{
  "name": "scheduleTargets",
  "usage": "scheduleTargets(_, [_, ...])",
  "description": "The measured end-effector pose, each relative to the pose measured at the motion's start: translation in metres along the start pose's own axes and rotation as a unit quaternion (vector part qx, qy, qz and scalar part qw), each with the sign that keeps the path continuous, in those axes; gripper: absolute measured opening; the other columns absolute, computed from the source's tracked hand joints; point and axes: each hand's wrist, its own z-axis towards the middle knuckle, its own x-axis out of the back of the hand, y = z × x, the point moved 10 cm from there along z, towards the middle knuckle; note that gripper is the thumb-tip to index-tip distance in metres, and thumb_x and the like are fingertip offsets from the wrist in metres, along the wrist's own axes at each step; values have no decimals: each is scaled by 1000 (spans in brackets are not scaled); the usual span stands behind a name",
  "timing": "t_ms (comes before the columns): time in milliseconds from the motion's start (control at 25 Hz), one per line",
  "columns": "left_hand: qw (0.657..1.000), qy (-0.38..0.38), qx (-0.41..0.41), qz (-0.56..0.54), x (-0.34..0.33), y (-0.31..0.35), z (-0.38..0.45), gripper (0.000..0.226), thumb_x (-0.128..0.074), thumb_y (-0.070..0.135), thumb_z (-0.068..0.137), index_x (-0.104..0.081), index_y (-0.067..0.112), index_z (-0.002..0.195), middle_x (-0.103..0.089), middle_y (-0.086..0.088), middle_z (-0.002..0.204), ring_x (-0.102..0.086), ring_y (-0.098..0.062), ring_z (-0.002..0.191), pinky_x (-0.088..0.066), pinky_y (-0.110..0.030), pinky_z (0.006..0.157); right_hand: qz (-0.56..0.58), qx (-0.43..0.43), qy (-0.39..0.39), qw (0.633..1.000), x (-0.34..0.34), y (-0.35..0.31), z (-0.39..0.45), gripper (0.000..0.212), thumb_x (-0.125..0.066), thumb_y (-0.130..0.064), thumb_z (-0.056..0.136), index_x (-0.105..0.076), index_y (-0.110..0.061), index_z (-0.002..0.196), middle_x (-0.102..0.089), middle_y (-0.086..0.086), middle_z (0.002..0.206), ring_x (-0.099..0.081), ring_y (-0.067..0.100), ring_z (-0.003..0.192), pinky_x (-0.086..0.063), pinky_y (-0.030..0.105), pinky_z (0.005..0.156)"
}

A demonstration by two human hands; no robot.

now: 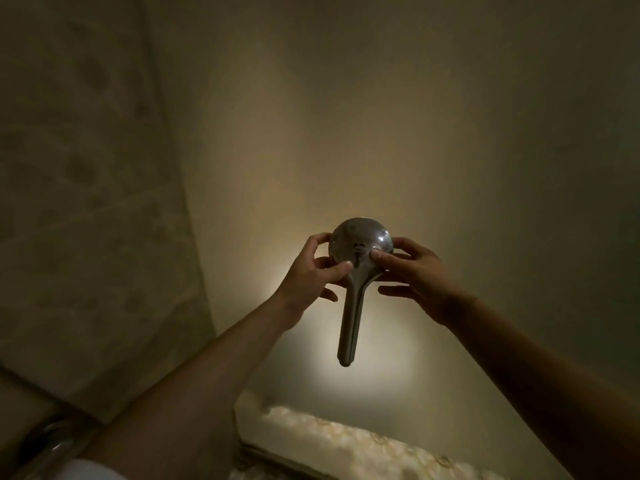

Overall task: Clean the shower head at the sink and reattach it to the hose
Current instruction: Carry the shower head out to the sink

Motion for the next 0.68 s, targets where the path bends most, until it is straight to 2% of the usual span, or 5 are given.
scheduleTargets(360, [975,-216,-5,-48,-238,10,0,48,-65,13,87,-41,24,126,-71,-9,93,-69,-24,78,-52,-31,57,-8,-36,199,979,199,13,-157,30,-66,-23,90,-60,-17,119,-71,10,108,-71,23,94,-56,37,78])
scheduleTargets(680, [931,-354,1,-83,-497,35,-99,46,-67,11,84,-45,24,121,-70,-7,91,-68,-22,73,-48,-31,54,-25,-49,360,931,374,13,-381,31,-72,-24,86,-63,-15,114,-74,8,100,-71,18,80,-56,35,70])
